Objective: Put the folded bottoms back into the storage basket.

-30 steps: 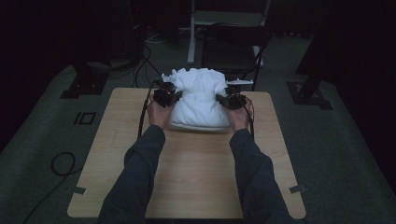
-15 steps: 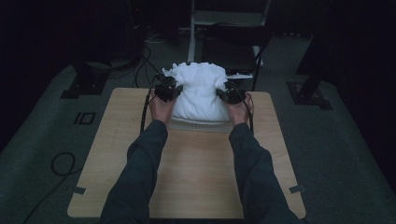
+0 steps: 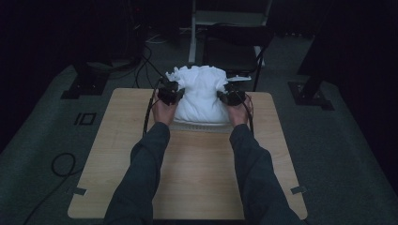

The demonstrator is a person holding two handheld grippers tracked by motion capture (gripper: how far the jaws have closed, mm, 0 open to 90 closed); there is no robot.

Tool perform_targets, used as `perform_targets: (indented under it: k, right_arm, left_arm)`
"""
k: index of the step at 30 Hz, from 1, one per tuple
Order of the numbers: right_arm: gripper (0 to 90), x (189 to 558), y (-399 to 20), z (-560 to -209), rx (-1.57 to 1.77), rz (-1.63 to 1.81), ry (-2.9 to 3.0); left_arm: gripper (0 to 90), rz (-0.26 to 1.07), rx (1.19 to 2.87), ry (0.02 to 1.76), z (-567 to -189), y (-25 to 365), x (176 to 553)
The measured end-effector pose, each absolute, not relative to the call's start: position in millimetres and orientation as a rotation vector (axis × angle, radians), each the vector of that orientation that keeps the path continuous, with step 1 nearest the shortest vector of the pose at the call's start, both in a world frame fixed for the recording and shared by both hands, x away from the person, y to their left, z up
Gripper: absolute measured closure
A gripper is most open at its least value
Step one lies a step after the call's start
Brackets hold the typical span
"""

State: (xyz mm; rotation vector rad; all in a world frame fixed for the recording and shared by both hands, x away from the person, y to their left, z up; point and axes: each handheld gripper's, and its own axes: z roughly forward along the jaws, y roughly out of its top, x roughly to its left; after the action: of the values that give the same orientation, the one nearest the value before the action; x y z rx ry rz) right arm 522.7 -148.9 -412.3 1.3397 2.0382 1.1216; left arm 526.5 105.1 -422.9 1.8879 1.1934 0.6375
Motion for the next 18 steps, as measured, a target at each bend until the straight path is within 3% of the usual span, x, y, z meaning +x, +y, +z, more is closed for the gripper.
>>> perform_targets:
  k: [12, 18]
  right_arm:
    - [78.1, 517, -145, -441, 1.387, 1.085, 2.088]
    - [78.2, 517, -145, -429, 1.37, 1.11, 2.07]
  left_arm:
    - [78.3, 0.594, 1.911, 1.215, -446, 107, 518]
    - [78.5, 0.597, 1.872, 1.211, -431, 109, 519]
